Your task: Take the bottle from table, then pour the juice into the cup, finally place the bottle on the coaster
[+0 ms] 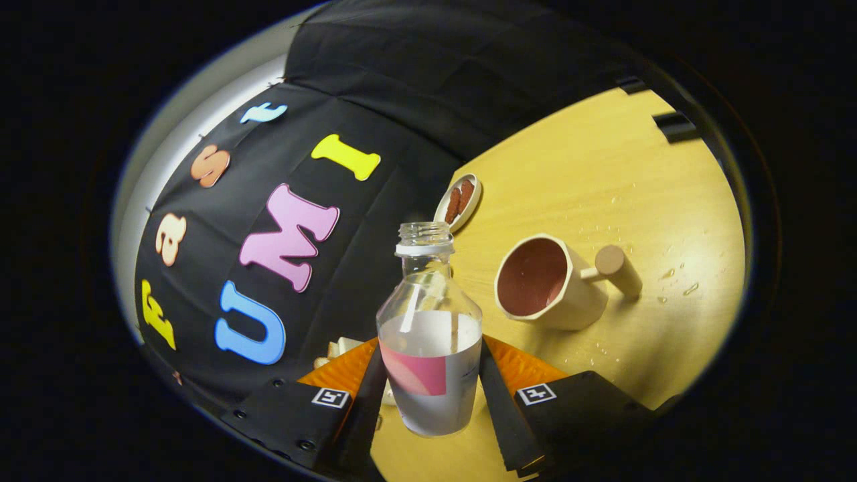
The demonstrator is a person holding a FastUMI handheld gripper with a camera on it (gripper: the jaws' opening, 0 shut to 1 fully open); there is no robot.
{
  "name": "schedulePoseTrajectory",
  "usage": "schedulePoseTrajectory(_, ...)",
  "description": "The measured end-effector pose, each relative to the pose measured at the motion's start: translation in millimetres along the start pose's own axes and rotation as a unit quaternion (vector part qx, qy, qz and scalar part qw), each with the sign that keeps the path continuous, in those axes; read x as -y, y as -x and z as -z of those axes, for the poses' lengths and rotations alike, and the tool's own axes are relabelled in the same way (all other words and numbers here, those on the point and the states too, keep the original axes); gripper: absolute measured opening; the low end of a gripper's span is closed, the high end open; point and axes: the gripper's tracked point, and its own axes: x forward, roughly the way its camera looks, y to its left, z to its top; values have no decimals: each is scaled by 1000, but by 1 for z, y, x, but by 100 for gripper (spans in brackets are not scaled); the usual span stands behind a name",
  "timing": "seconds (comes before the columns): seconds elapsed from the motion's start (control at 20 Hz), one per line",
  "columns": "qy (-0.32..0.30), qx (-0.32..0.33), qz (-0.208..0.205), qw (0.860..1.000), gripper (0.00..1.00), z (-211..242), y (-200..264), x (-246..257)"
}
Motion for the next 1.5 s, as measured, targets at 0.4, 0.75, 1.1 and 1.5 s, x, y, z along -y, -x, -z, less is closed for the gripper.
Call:
schedulePoseTrajectory(0.4, 258, 81, 5, 963, 76, -15, 9, -64)
schedulePoseTrajectory(0.75, 459, 183, -33, 869, 76, -15, -9, -161)
schedulePoseTrajectory(1.1, 470, 217, -31, 855, 76, 14, -91, -170)
schedulePoseTrajectory(1.5, 476, 189, 8, 859, 76, 42, -162, -113)
